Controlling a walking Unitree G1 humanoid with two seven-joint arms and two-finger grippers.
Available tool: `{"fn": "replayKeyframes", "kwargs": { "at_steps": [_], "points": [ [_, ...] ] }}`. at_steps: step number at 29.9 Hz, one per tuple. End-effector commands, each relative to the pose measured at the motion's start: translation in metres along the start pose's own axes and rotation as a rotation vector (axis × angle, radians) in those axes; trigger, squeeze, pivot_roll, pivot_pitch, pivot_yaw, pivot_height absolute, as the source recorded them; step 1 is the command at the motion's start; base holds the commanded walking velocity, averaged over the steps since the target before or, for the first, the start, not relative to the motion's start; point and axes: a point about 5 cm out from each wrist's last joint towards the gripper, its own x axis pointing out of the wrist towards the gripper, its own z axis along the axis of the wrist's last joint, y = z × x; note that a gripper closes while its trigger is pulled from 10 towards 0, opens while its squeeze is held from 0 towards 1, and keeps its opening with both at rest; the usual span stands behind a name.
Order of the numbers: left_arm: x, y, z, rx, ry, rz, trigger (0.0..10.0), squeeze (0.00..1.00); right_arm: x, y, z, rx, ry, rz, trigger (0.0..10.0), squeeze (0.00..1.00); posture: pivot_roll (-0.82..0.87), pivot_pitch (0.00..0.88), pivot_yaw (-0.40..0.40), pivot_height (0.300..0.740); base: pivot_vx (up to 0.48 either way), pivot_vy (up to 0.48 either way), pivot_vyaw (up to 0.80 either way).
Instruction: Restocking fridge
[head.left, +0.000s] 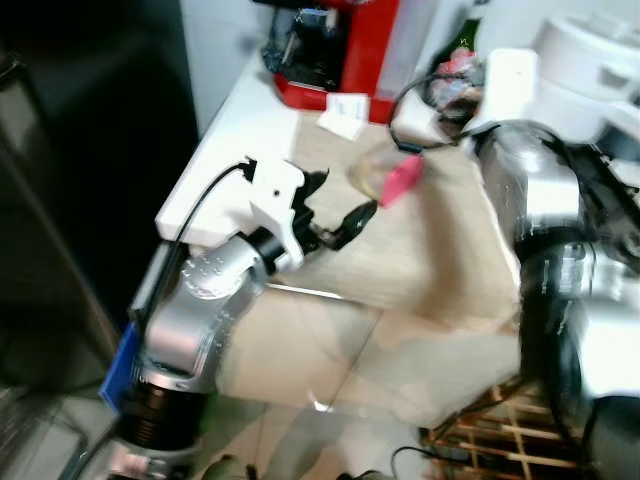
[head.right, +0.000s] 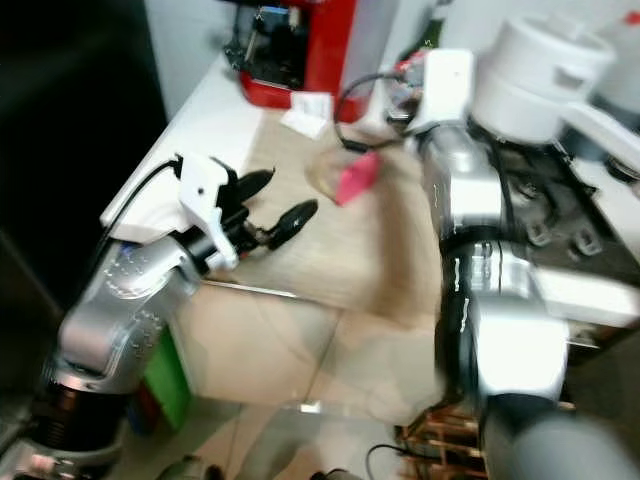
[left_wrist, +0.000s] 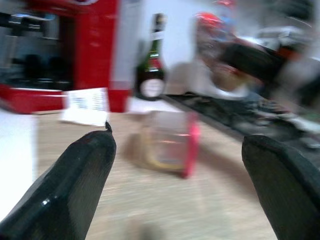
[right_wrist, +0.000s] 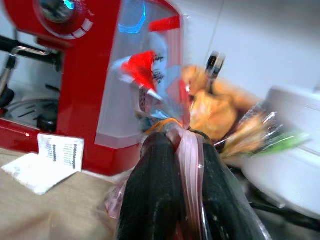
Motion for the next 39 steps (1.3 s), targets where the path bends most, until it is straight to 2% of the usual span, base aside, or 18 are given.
{"fn": "replayKeyframes", "kwargs": {
  "at_steps": [1,7,9,12,14,15,16,23,27,32,39],
  "points": [
    [0.002,-0.001,0.000,0.007,-0.008,0.019,10.0,0.00,0.006,-0.009,0.030,-0.032,-0.133,-0.041,0.0,0.00,0.02,0.000,-0.088,0.740,0.000,0.000,0.00],
    [0.002,0.000,0.000,0.006,-0.006,0.019,10.0,0.00,0.004,-0.008,0.029,-0.022,-0.127,-0.047,0.0,0.00,0.03,0.000,-0.085,0.740,0.000,0.000,0.00],
    [0.002,0.000,-0.001,0.009,-0.012,0.029,10.0,0.00,-0.002,-0.007,0.030,-0.031,-0.144,-0.057,0.0,0.00,0.03,0.000,-0.085,0.740,0.000,0.000,0.00],
    [0.002,0.001,-0.001,0.014,-0.024,0.054,10.0,0.00,-0.009,-0.006,0.034,-0.066,-0.186,-0.067,0.0,0.00,0.03,0.000,-0.083,0.740,0.000,0.000,0.00],
    [0.000,0.003,0.001,0.024,-0.053,0.103,10.0,0.00,-0.018,-0.010,0.034,-0.150,-0.213,-0.102,0.0,0.00,0.03,0.000,-0.088,0.740,0.000,0.000,0.00],
    [0.000,0.003,0.001,0.024,-0.053,0.103,10.0,0.00,-0.018,-0.010,0.034,-0.150,-0.213,-0.102,0.0,0.00,0.03,0.000,-0.088,0.740,0.000,0.000,0.00],
    [-0.003,0.003,0.002,0.022,-0.073,0.130,10.0,0.00,-0.026,-0.016,0.030,-0.212,-0.204,-0.150,10.0,0.00,0.03,0.000,-0.088,0.740,0.000,0.000,0.00],
    [0.001,0.007,0.007,0.039,-0.096,0.169,10.0,0.00,-0.048,-0.018,0.016,-0.238,-0.171,-0.201,10.0,0.00,0.03,0.000,-0.082,0.740,0.000,0.000,0.00],
    [0.003,0.011,0.008,0.046,-0.102,0.182,10.0,0.00,-0.052,-0.012,0.004,-0.181,-0.120,-0.164,10.0,0.00,0.03,0.000,-0.080,0.740,0.000,0.000,0.00],
    [0.005,0.011,0.008,0.054,-0.115,0.203,10.0,0.00,-0.053,-0.017,0.000,-0.193,-0.096,-0.175,10.0,0.00,0.02,0.000,-0.083,0.740,-0.155,0.000,0.00],
    [0.007,0.008,0.006,0.077,-0.113,0.207,10.0,0.00,-0.052,-0.012,-0.002,-0.201,-0.085,-0.152,10.0,0.00,0.02,0.000,-0.082,0.740,-0.306,0.000,0.00]
  ]
}}
